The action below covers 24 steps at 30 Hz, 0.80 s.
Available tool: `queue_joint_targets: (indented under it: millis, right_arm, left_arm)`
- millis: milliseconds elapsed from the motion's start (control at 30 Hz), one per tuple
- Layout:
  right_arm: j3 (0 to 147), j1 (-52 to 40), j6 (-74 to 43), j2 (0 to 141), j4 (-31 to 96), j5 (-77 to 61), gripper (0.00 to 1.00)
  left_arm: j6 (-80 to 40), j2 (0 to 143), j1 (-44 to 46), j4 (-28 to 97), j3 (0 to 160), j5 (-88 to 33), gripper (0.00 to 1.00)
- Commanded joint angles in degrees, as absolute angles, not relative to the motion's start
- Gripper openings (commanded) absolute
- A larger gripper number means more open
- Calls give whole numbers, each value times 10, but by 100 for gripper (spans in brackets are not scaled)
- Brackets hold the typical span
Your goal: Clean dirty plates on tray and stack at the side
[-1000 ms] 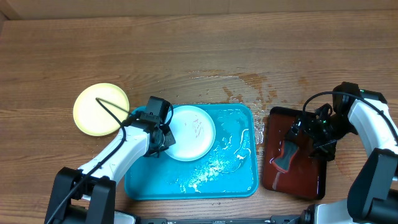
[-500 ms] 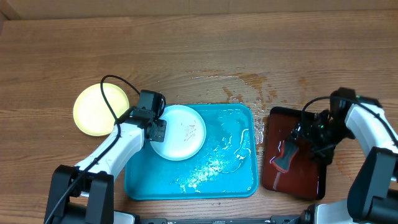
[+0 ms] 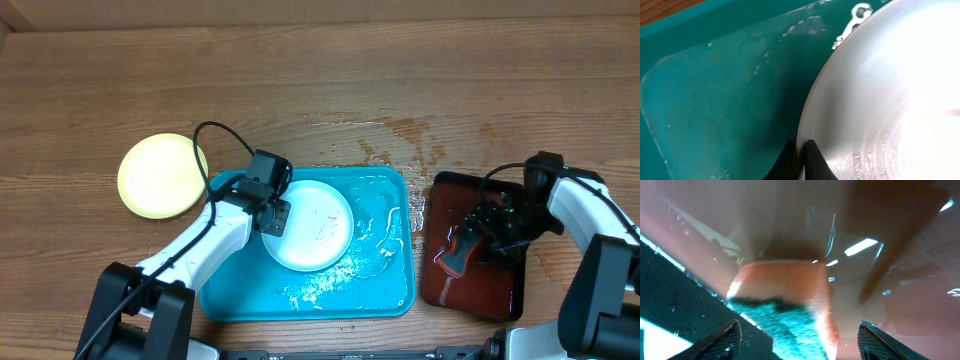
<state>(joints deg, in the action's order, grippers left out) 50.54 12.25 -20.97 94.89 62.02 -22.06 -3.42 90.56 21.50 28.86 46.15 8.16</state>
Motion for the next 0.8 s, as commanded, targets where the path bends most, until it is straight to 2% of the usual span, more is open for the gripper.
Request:
queue_joint_targets:
  millis: [0, 33, 167, 267, 433, 600, 767]
  right_arm:
    - [506, 86, -213, 946, 617, -241, 73]
    - [506, 72, -219, 946, 616, -241, 62]
    - [505, 30, -250, 946, 604, -241, 39]
    - [503, 11, -283, 946, 596, -220, 5]
    - [502, 7, -292, 946, 596, -176, 4]
    - [505, 34, -318, 946, 610, -67, 4]
    - [555, 58, -310, 943, 643, -2, 4]
  left_arm:
    - [-32, 915, 222, 285, 468, 81, 4]
    - [-33, 915, 222, 284, 468, 81, 4]
    - [-33, 915, 221, 282, 468, 81, 4]
    - [-55, 915, 221, 284, 468, 83, 4]
    - [-78, 915, 222, 291, 468, 78, 4]
    - [-77, 915, 222, 295, 468, 68, 4]
    - [-78, 915, 222, 295, 468, 31, 4]
